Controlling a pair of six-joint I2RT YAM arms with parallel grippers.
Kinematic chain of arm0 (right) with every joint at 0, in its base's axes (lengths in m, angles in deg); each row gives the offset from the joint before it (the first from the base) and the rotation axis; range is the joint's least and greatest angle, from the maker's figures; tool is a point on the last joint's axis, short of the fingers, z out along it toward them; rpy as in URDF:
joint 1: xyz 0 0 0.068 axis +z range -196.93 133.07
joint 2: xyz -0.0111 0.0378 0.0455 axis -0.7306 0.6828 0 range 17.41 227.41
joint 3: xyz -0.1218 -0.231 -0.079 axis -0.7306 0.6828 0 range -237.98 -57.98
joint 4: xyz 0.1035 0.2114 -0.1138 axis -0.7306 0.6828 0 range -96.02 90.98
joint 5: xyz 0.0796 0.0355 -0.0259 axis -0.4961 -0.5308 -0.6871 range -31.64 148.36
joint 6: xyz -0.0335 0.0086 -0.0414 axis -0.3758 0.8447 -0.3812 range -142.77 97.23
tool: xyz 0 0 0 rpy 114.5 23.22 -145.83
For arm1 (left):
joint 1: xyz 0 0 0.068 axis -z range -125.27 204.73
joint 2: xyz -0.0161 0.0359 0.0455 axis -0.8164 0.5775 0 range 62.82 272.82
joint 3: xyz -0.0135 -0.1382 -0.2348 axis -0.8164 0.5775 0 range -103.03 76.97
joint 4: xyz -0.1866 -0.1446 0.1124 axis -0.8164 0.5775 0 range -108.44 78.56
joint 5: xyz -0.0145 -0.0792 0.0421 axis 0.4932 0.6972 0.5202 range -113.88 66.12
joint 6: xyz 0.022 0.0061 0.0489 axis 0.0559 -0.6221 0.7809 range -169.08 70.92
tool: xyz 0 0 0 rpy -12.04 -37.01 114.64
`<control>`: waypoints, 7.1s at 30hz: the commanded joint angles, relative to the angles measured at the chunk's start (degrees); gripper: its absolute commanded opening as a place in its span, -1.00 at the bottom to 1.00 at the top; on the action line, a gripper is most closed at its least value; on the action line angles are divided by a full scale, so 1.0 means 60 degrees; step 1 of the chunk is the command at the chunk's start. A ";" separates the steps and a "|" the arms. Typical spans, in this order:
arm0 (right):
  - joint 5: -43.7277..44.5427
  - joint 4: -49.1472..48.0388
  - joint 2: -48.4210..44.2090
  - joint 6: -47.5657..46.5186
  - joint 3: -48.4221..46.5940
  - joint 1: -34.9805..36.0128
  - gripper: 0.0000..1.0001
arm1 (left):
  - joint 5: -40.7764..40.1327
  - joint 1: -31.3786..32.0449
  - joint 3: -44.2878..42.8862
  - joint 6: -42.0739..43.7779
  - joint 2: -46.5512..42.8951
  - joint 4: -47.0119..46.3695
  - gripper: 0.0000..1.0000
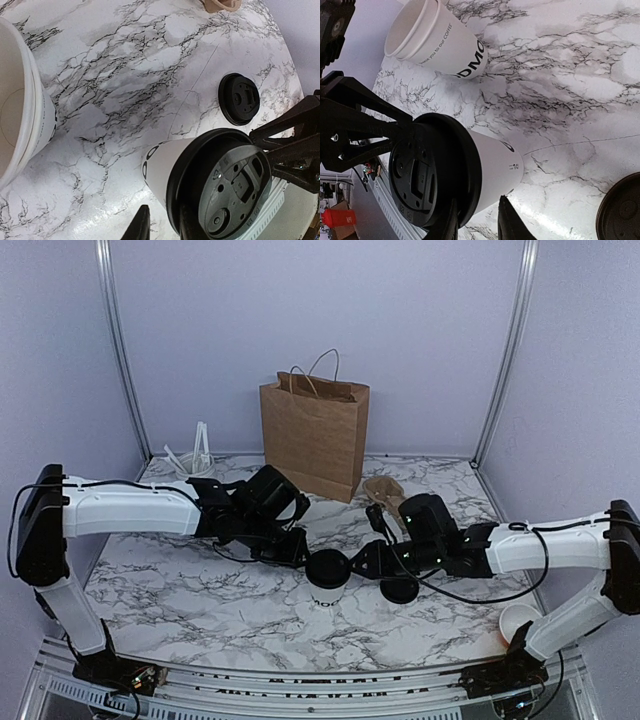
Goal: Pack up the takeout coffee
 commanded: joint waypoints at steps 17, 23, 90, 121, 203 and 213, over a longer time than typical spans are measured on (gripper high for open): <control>0.0705 0.1054 0.1588 -0.0194 0.0521 0.0823 -0.50 | 0.0084 0.0436 0.0407 0.0349 0.1658 0.0830 -0.64; 0.0667 0.0733 0.1674 0.0013 0.0986 0.0822 -0.52 | 0.0136 0.0436 0.0796 0.0235 0.1666 0.0585 -0.64; 0.1028 0.1667 -0.0154 -0.0571 -0.1600 0.0369 -0.48 | -0.0800 0.0432 -0.1967 0.0808 0.0367 0.2097 -0.56; -0.1208 0.2630 -0.1008 -0.1683 -0.0750 -0.0528 -0.33 | 0.0568 0.0484 0.0340 -0.0282 -0.1060 0.0917 -0.55; -0.1113 -0.0281 0.0615 -0.0080 0.2439 0.0661 -0.44 | 0.0562 0.0803 0.1640 0.0132 0.0649 0.0933 -0.59; -0.0478 0.0994 -0.0177 -0.0301 0.1252 0.0632 -0.44 | -0.0137 0.0794 0.0478 0.0406 0.0150 0.1788 -0.58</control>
